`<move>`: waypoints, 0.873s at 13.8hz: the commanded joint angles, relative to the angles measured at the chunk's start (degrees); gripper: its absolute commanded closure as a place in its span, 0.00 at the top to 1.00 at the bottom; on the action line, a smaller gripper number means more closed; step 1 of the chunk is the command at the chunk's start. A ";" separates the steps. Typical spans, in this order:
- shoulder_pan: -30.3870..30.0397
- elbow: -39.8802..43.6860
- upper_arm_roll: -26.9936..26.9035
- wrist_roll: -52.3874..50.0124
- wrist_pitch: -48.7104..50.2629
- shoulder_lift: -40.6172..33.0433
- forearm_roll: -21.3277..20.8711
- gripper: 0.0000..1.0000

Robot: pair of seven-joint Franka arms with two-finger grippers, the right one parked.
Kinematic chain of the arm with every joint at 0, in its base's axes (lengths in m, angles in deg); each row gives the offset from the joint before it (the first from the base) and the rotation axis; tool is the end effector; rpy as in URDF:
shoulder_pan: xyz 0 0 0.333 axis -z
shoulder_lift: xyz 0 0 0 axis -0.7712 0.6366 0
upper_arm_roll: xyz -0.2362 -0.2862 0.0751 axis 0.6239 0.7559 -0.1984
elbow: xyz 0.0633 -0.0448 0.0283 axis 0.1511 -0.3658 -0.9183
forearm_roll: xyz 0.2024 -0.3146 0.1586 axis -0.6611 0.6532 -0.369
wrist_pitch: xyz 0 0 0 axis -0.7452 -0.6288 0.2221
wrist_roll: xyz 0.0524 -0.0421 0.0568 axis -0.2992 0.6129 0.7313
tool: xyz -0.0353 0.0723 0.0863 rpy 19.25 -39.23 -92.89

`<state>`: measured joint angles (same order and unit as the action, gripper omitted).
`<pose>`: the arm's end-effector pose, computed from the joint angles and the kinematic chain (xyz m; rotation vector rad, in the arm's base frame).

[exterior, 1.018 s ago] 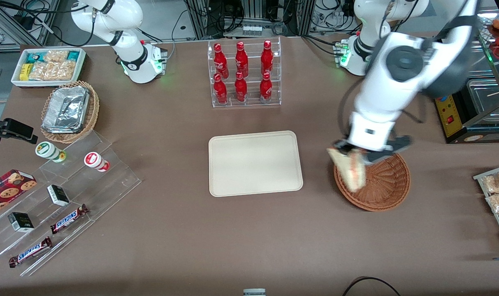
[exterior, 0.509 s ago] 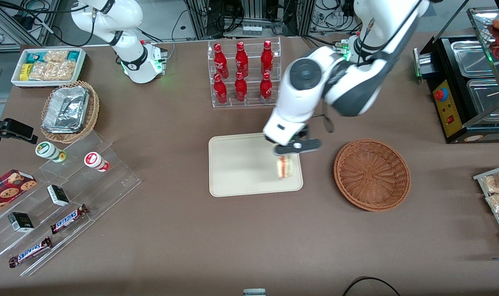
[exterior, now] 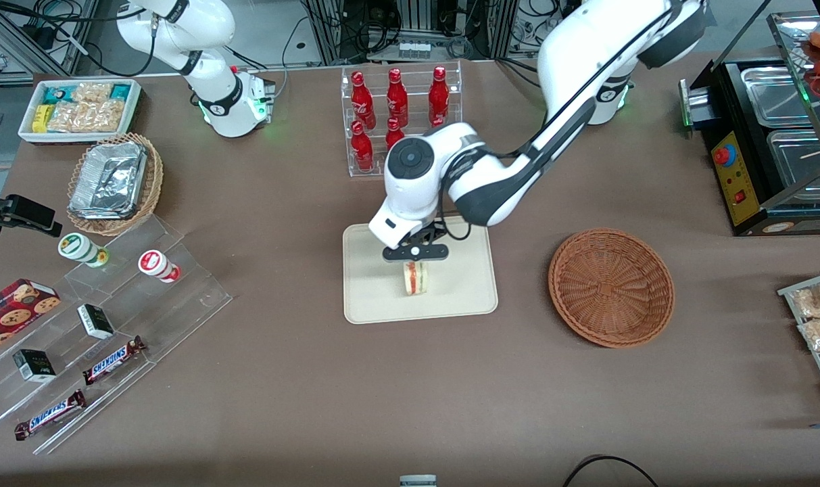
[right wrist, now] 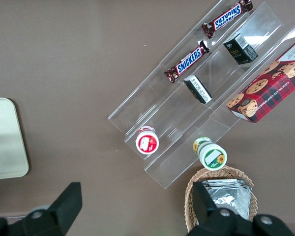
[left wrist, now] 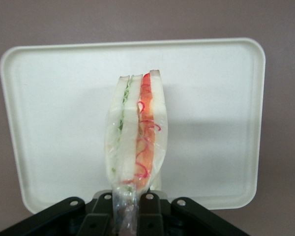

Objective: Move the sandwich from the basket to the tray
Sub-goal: 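Lower the sandwich onto the tray and open the left gripper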

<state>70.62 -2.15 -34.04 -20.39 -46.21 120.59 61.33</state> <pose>0.5320 -0.5476 0.3367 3.1239 0.0509 -0.0458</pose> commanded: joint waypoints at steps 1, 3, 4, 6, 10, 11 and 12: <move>2.69 2.22 -2.98 -2.60 0.06 2.35 -1.26 0.00; 3.57 2.05 -4.39 -2.86 -3.00 2.96 -1.43 0.00; 4.01 1.87 -4.57 -3.73 -4.15 2.97 -1.52 0.00; 4.11 1.69 -4.57 -5.32 -5.39 3.41 -2.13 0.00; 5.51 0.82 -4.83 -7.17 -5.39 3.76 -3.28 0.00; 5.60 0.64 -5.09 -7.26 -5.39 3.76 -3.28 0.00; 5.60 0.55 -5.10 -7.43 -5.39 3.76 -3.28 0.00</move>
<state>75.30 -2.01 -38.35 -25.96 -51.36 124.22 59.32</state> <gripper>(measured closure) 0.859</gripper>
